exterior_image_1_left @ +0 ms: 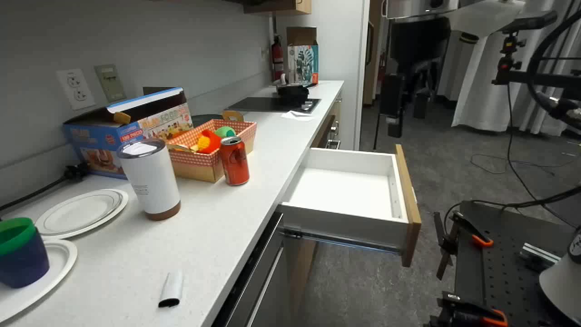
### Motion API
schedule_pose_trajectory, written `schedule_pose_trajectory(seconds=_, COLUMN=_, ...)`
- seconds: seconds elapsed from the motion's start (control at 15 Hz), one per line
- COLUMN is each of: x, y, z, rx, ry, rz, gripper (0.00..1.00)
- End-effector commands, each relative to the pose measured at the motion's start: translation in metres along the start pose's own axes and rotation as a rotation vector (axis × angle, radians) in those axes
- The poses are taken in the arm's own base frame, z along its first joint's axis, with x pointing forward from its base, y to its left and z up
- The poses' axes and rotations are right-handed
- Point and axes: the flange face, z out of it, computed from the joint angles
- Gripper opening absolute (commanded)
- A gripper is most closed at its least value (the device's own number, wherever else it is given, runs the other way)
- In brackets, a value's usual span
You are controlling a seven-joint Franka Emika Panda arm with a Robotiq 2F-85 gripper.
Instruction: Close the drawer
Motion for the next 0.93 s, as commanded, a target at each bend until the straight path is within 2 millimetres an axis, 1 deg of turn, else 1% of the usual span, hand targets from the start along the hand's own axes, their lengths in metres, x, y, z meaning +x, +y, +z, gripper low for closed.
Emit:
schedule_pose_trajectory(seconds=0.0, x=0.0, y=0.0, z=0.0, rx=0.0, ry=-0.001, rz=0.0, gripper=1.0)
schedule_pose_trajectory(seconds=0.67, x=0.0, y=0.0, z=0.0, rx=0.0, ry=-0.001, rz=0.0, gripper=1.0)
schedule_pose_trajectory(seconds=0.73, x=0.006, y=0.004, z=0.0, rx=0.004, ry=-0.012, rz=0.009, gripper=1.0)
schedule_pose_trajectory(seconds=0.87, x=0.019, y=0.023, z=-0.001, rx=0.038, ry=-0.031, rz=0.034, gripper=1.0)
